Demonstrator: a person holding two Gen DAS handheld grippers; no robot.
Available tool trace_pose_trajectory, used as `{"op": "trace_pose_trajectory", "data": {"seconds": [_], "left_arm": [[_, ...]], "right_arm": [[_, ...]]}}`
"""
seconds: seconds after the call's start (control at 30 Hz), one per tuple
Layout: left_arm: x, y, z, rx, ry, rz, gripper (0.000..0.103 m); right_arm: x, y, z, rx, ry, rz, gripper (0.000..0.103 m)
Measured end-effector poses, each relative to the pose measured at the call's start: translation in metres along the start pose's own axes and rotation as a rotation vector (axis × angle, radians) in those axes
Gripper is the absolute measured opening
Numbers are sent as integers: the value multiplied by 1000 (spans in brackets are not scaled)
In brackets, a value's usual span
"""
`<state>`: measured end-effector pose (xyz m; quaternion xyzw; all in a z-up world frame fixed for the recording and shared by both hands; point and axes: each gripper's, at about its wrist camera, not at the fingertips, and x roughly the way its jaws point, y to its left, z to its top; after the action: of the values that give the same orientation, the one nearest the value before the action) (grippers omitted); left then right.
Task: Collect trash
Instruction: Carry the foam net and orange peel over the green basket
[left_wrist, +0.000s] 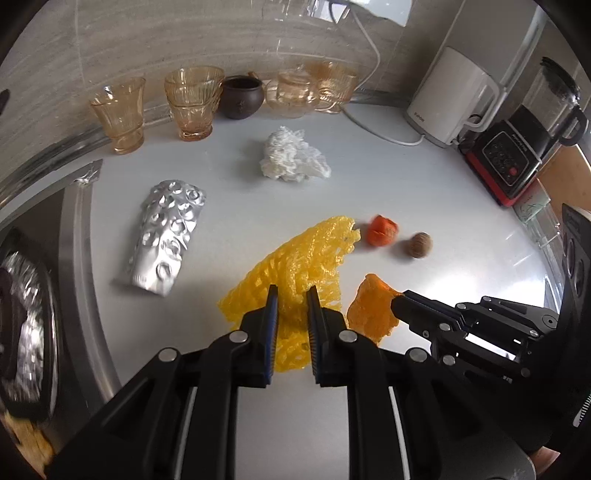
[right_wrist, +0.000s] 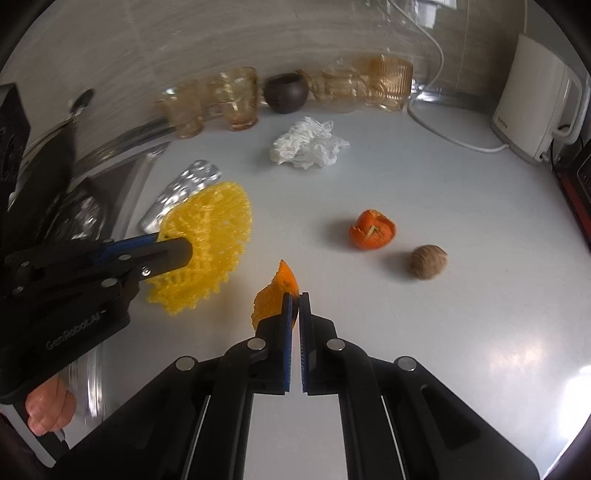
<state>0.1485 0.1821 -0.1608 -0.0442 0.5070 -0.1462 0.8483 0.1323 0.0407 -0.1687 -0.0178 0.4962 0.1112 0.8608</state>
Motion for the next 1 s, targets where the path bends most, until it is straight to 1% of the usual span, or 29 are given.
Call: {"op": "trace_pose_trajectory", "data": {"seconds": [0.13,0.23,0.37,0.47,0.57,0.67,0.77,0.87,1.0], "left_arm": [[-27,-26,-28,-4,-15,7,15],[-46,-52,-54,-6,-5,10,15],[-66,-92,-91,-4,6,5,15],[-76,-127,-122,-17,31,-27,15],[-79,-159,-152,-4,52,-37,15],[-79,-188,-181,17,89,-49,15],[-75,-212,-208,38,128,-56,15],[-71,-228,-229,63,159,-46,15],[-63,-245,-244,105,191,-23,15]], "right_arm": [[-40,-3,-29,-55,-21,-3,5],[-69,-15,-58,-76,-23,-10,4],[-108,-38,-109,-87,-11,-34,4],[-127,-54,-144,-78,6,-47,5],[-147,-74,-186,-62,30,-54,4],[-160,-90,-222,-41,49,-57,5],[-169,-104,-249,-17,61,-58,4],[-176,-113,-265,-2,61,-58,5],[-188,-119,-278,10,34,-58,5]]}}
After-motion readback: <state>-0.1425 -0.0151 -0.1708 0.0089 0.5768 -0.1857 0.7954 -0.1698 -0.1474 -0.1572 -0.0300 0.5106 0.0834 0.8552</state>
